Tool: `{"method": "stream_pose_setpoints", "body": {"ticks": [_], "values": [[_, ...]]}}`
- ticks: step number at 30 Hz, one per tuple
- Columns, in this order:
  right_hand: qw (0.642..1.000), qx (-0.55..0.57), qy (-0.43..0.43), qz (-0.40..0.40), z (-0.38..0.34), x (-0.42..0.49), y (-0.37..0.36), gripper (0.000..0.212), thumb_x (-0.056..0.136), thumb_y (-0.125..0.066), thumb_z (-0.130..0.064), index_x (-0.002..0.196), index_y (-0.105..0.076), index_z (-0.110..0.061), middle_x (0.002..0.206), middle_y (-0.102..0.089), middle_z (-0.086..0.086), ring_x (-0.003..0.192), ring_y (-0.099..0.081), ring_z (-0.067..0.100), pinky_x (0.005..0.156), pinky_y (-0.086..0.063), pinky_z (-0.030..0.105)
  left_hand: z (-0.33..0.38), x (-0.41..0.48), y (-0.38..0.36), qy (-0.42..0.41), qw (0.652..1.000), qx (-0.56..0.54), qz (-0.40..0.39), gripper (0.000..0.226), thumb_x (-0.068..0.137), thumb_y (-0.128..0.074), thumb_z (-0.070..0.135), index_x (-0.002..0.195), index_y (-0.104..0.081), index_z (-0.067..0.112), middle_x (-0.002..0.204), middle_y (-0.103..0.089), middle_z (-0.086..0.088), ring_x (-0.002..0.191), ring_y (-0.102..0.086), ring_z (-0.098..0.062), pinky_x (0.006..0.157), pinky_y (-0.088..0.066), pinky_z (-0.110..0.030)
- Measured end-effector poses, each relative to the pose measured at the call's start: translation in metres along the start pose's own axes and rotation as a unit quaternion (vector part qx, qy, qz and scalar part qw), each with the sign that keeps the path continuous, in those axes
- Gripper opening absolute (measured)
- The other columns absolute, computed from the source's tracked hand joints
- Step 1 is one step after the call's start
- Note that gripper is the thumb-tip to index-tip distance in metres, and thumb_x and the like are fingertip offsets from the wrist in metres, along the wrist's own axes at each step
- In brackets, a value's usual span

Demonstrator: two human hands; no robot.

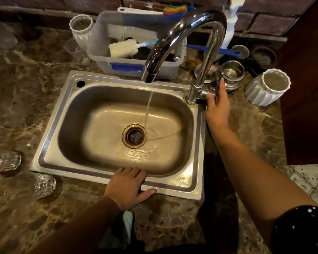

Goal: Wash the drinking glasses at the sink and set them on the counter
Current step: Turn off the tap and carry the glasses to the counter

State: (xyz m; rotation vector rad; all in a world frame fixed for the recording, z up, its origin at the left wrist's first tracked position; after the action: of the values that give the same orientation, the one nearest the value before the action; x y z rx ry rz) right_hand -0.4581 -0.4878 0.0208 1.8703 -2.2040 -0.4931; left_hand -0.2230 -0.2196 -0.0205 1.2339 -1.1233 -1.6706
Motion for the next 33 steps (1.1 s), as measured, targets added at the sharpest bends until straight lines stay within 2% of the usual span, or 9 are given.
{"method": "stream_pose_setpoints", "body": {"ticks": [9, 13, 17, 21, 22, 24, 26, 29, 33], "values": [[0.998, -0.063, -0.022, -0.001, -0.005, -0.002, 0.0, 0.062, 0.104, -0.05, -0.019, 0.16, -0.022, -0.025, 0.156, -0.045, 0.005, 0.142, -0.042, 0.02, 0.114, -0.031, 0.028, 0.0, 0.0, 0.001, -0.001, 1.0, -0.006, 0.007, 0.067, 0.092, -0.027, 0.078, 0.105, -0.064, 0.024, 0.097, -0.067, 0.0, 0.091, -0.063, -0.025, 0.079, -0.049, -0.039], [0.992, -0.115, -0.034, -0.023, -0.019, -0.02, -0.001, 0.064, 0.105, -0.049, -0.018, 0.161, -0.018, -0.02, 0.159, -0.04, 0.008, 0.146, -0.038, 0.025, 0.119, -0.031, 0.039, -0.002, 0.0, -0.002, -0.001, 1.0, -0.008, 0.012, 0.072, 0.091, -0.021, 0.08, 0.107, -0.064, 0.025, 0.097, -0.067, -0.001, 0.093, -0.062, -0.025, 0.08, -0.048, -0.04], [0.997, -0.051, -0.021, -0.054, -0.036, -0.09, -0.006, 0.071, 0.101, -0.056, -0.018, 0.16, -0.016, -0.021, 0.161, -0.037, 0.003, 0.146, -0.037, 0.018, 0.119, -0.033, 0.038, 0.0, 0.0, 0.002, 0.004, 1.0, -0.019, 0.007, 0.075, 0.09, -0.016, 0.081, 0.106, -0.062, 0.025, 0.096, -0.066, -0.001, 0.091, -0.06, -0.024, 0.077, -0.044, -0.04], [0.995, -0.07, -0.024, -0.065, -0.052, -0.16, -0.022, 0.058, 0.101, -0.058, -0.024, 0.154, -0.036, -0.021, 0.14, -0.059, -0.002, 0.121, -0.055, 0.008, 0.094, -0.041, 0.013, -0.008, -0.005, 0.016, 0.024, 0.988, -0.152, 0.007, 0.05, 0.097, -0.039, 0.062, 0.109, -0.067, 0.022, 0.103, -0.068, -0.001, 0.096, -0.062, -0.022, 0.082, -0.047, -0.039], [0.995, -0.07, -0.027, -0.064, -0.055, -0.173, -0.028, 0.051, 0.101, -0.058, -0.024, 0.15, -0.044, -0.019, 0.134, -0.064, 0.0, 0.116, -0.059, 0.009, 0.09, -0.042, 0.012, -0.013, -0.006, 0.022, 0.022, 0.978, -0.206, 0.008, 0.037, 0.1, -0.047, 0.047, 0.11, -0.069, 0.019, 0.107, -0.07, -0.003, 0.099, -0.064, -0.024, 0.085, -0.049, -0.038], [0.994, -0.072, -0.033, -0.071, -0.066, -0.199, -0.044, 0.04, 0.099, -0.06, -0.025, 0.138, -0.057, -0.017, 0.121, -0.07, 0.006, 0.109, -0.065, 0.016, 0.093, -0.051, 0.025, -0.03, -0.013, 0.041, 0.014, 0.96, -0.277, 0.025, 0.022, 0.1, -0.054, 0.025, 0.108, -0.071, 0.015, 0.107, -0.073, -0.005, 0.098, -0.065, -0.024, 0.083, -0.05, -0.035], [0.994, -0.069, -0.041, -0.078, -0.08, -0.224, -0.066, 0.029, 0.098, -0.06, -0.021, 0.126, -0.064, -0.016, 0.108, -0.073, 0.006, 0.096, -0.07, 0.015, 0.09, -0.056, 0.035, -0.053, -0.028, 0.068, 0.005, 0.948, -0.314, 0.059, 0.019, 0.098, -0.057, 0.023, 0.107, -0.073, 0.017, 0.102, -0.075, -0.003, 0.091, -0.066, -0.018, 0.079, -0.051, -0.031], [0.991, -0.064, -0.045, -0.107, -0.104, -0.257, -0.111, 0.021, 0.096, -0.055, -0.009, 0.109, -0.069, -0.016, 0.091, -0.076, 0.001, 0.074, -0.072, 0.005, 0.07, -0.054, 0.023, -0.096, -0.055, 0.109, -0.008, 0.939, -0.327, 0.103, 0.02, 0.097, -0.058, 0.022, 0.11, -0.073, 0.019, 0.099, -0.076, -0.003, 0.087, -0.067, -0.02, 0.08, -0.053, -0.033], [0.98, -0.096, -0.021, -0.171, -0.141, -0.296, -0.185, 0.02, 0.092, -0.061, -0.008, 0.092, -0.072, -0.025, 0.084, -0.074, -0.001, 0.07, -0.068, 0.003, 0.064, -0.051, 0.015, -0.172, -0.092, 0.159, -0.025, 0.939, -0.305, 0.157, 0.019, 0.097, -0.06, 0.022, 0.11, -0.072, 0.018, 0.098, -0.076, -0.003, 0.089, -0.068, -0.022, 0.083, -0.053, -0.037]]}}
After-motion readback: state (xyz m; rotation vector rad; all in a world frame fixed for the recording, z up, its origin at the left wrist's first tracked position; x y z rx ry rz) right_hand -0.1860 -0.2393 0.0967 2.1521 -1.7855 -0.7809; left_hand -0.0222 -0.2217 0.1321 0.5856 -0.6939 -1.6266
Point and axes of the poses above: each hand's wrist, its own x-axis towards the middle knuckle, its own y-axis out of the back of the hand, z = x × y, the point moved 8 cm from there along x, towards the middle knuckle
